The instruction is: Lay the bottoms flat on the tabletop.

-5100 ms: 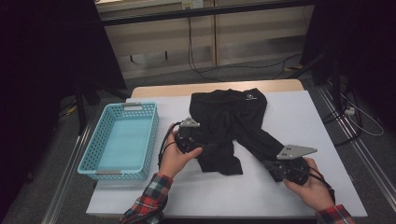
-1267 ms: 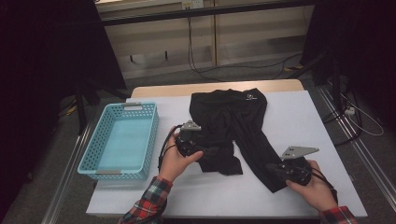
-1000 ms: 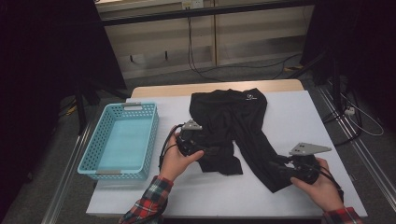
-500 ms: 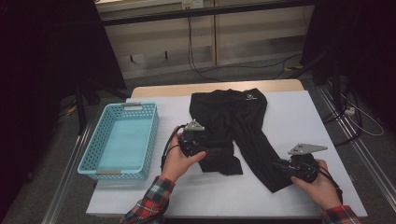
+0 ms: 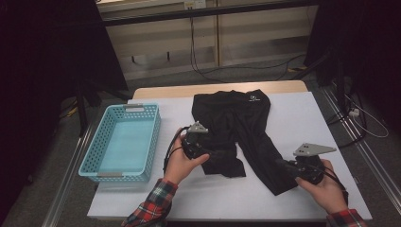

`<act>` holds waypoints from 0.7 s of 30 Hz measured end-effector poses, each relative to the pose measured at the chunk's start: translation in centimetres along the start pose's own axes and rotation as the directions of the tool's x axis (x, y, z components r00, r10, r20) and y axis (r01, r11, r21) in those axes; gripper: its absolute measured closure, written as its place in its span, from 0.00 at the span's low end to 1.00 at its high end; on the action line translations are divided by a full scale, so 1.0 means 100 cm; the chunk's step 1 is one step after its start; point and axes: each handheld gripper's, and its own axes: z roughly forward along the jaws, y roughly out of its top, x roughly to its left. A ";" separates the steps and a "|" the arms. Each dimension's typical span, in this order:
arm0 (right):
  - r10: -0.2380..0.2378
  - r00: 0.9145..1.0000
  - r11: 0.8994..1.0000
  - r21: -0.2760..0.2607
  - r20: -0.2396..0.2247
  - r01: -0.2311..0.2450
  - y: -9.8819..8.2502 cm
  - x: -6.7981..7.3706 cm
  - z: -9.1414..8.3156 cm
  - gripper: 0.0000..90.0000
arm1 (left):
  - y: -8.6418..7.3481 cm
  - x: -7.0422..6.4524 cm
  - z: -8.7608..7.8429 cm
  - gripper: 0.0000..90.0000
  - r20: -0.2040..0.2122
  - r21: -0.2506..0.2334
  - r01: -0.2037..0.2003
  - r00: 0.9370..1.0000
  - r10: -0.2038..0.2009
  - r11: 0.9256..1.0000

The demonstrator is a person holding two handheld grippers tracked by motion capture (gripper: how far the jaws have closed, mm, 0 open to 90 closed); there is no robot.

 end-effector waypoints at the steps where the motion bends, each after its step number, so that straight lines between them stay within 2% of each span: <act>1: 0.016 1.000 1.000 -0.011 0.011 -0.016 -0.001 -0.005 -0.003 1.00 | 0.000 0.000 0.000 0.22 0.000 -0.002 0.000 1.000 0.000 1.000; 4: 0.059 0.998 0.998 -0.037 0.034 -0.058 -0.004 -0.017 -0.014 1.00 | 0.000 -0.003 0.002 0.23 0.008 -0.008 -0.001 1.000 0.001 1.000; 7: 0.083 0.994 0.995 -0.054 0.067 -0.080 -0.006 -0.026 -0.021 1.00 | 0.002 -0.008 0.006 0.23 0.020 -0.012 -0.015 1.000 0.016 1.000; 11: 0.095 0.986 0.995 -0.027 0.135 -0.092 -0.013 -0.038 -0.021 1.00 | 0.002 -0.017 0.014 0.24 0.035 -0.009 -0.041 0.998 0.042 0.999; 13: 0.118 0.983 0.993 -0.011 0.142 -0.118 -0.019 -0.044 -0.019 1.00 | 0.002 -0.021 0.019 0.24 0.046 -0.011 -0.046 0.998 0.047 0.999; 17: 0.126 0.974 0.991 0.027 0.188 -0.134 -0.026 -0.050 -0.014 1.00 | 0.002 -0.031 0.029 0.24 0.065 -0.015 -0.066 0.996 0.066 0.998; 21: 0.118 0.977 0.993 -0.005 0.175 -0.119 -0.023 -0.044 -0.016 0.92 | 0.003 -0.040 0.040 0.25 0.085 -0.017 -0.084 0.993 0.085 0.996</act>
